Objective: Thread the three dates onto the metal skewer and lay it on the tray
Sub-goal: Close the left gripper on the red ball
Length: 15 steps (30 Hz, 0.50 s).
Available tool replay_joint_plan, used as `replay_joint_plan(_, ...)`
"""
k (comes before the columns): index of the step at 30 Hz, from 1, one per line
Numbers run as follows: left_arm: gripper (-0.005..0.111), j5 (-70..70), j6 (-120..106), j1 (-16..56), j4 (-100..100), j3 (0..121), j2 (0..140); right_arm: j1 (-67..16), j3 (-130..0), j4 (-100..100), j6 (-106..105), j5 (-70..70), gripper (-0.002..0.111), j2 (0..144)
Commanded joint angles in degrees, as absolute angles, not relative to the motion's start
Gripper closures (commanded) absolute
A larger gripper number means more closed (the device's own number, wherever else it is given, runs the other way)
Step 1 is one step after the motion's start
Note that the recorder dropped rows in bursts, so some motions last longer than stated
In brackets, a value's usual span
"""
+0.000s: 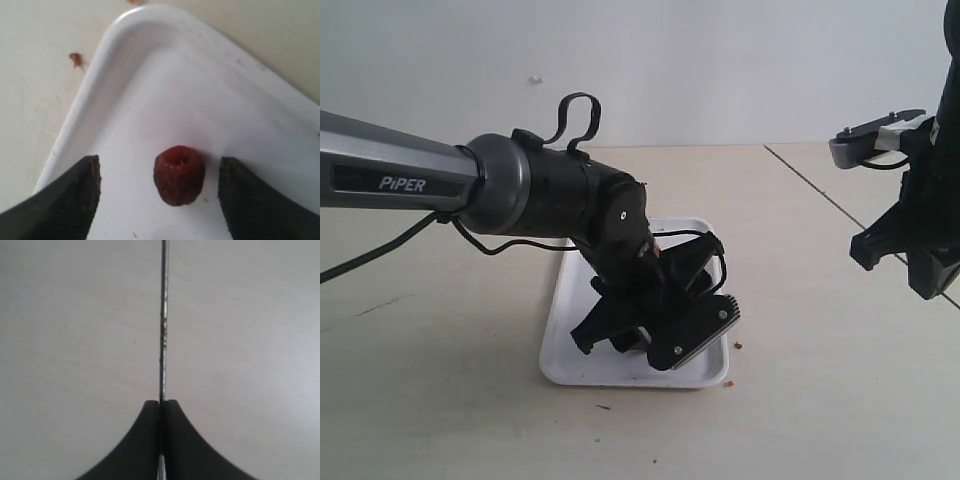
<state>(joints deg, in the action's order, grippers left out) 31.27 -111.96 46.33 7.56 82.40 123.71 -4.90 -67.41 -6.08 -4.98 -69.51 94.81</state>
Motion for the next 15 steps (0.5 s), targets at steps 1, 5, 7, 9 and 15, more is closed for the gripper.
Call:
replay_joint_plan(1, 0.048, 31.9, -111.7, 46.5, 7.7, 82.7, 123.7, -4.7, -68.0, -6.1, -5.5, -69.0, 0.108, 94.8)
replay_joint_plan(5, 0.055, 31.9, -111.7, 46.5, 7.7, 82.7, 123.7, -4.7, -68.0, -6.1, -5.5, -69.0, 0.108, 94.8)
replay_joint_plan(7, 0.055, 31.9, -111.7, 46.5, 7.7, 82.7, 123.7, -4.7, -68.0, -6.1, -5.5, -69.0, 0.108, 94.8)
replay_joint_plan(9, 0.057, 31.9, -111.7, 46.5, 7.7, 82.7, 123.7, -4.7, -68.0, -6.1, -5.5, -69.0, 0.108, 94.8)
replay_joint_plan(15, 0.071, 31.9, -111.7, 46.5, 7.7, 82.7, 123.7, -4.7, -68.0, -6.1, -5.5, -68.9, 0.108, 94.8)
